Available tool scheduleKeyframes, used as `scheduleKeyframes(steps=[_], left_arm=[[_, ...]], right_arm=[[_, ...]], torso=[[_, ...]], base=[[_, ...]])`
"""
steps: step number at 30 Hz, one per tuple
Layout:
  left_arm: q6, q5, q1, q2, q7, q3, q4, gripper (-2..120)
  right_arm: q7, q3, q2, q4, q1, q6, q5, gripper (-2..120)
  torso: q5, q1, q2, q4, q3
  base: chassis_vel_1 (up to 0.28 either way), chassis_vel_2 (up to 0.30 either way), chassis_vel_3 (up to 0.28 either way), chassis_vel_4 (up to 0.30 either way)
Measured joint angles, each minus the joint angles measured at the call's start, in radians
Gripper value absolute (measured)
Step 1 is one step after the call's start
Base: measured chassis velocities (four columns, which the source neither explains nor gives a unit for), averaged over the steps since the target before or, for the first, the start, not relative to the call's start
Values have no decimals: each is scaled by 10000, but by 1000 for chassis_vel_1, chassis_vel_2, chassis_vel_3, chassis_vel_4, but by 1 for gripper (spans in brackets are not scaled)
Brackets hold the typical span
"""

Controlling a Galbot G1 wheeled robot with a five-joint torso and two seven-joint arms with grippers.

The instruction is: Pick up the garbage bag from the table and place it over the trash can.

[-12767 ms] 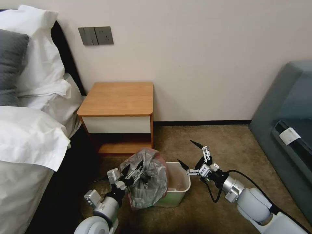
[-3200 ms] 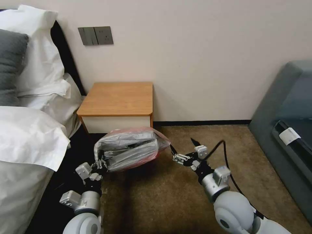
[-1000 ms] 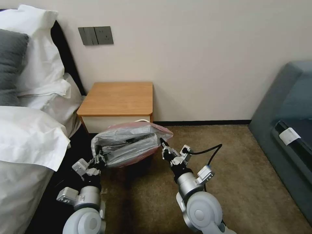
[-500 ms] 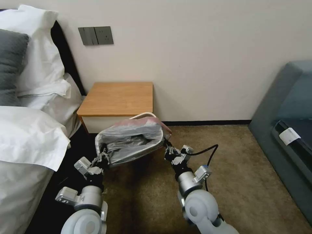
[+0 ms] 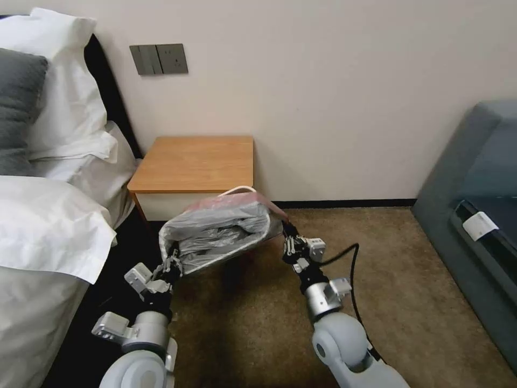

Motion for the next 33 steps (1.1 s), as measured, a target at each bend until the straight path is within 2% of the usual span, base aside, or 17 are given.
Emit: scheduleKeyframes(steps=[2,3,5,6,8,9,11,14,16,17,19,27,33], left_arm=[[-9,254,-52,134,23,-45,157,7],[-9,254,-52,134,23,-45,157,7],[-41,494,-95,215,72,-55,295,7],[-41,494,-95,215,72,-55,295,7],[-77,637,-179,225,88,-53,396,7],[-77,637,-179,225,88,-53,396,7],[-113,732,-224,215,122,-26,431,7],[-165,848,-217,214,167,-9,455,7],[-322,1225,-184,217,267,4,545,7],[-322,1225,-184,217,267,4,545,7],[-480,1573,-105,274,373,13,614,7],[-611,2018,-29,317,466,119,610,7],[-615,2114,-34,302,476,198,564,7]], right_arm=[[-240,244,-243,188,-189,257,-346,39],[-240,244,-243,188,-189,257,-346,39],[-384,354,-496,387,-194,323,-371,50],[-384,354,-496,387,-194,323,-371,50],[-420,266,-744,548,-151,226,-245,61],[-420,266,-744,548,-151,226,-245,61],[-505,174,-932,513,-65,198,-228,72],[-561,163,-1011,468,-28,192,-284,77],[-773,158,-1173,459,-2,130,-335,87],[-773,158,-1173,459,-2,130,-335,87],[-1036,149,-1446,498,111,104,-391,98],[-1608,35,-2463,469,828,-177,-822,100],[-1909,-144,-2901,308,1398,-436,-1211,100]], torso=[[0,0,0,-1,0],[0,0,0,-1,0],[0,0,0,0,0],[0,0,0,0,0],[-1,0,0,1,0],[-1,0,0,1,0],[1,0,0,0,0],[1,0,0,0,0],[1,0,0,0,0],[1,0,0,0,0],[1,-1,0,0,0],[0,-1,-1,0,0],[0,-1,0,0,0]], base=[[0,0,0,0],[0,0,0,0],[0,0,0,0],[0,0,0,0],[0,0,0,0],[0,0,0,0],[0,0,0,0],[0,0,0,0],[0,0,0,0],[0,0,0,0],[0,0,0,0],[0,0,0,0],[0,0,0,0]])
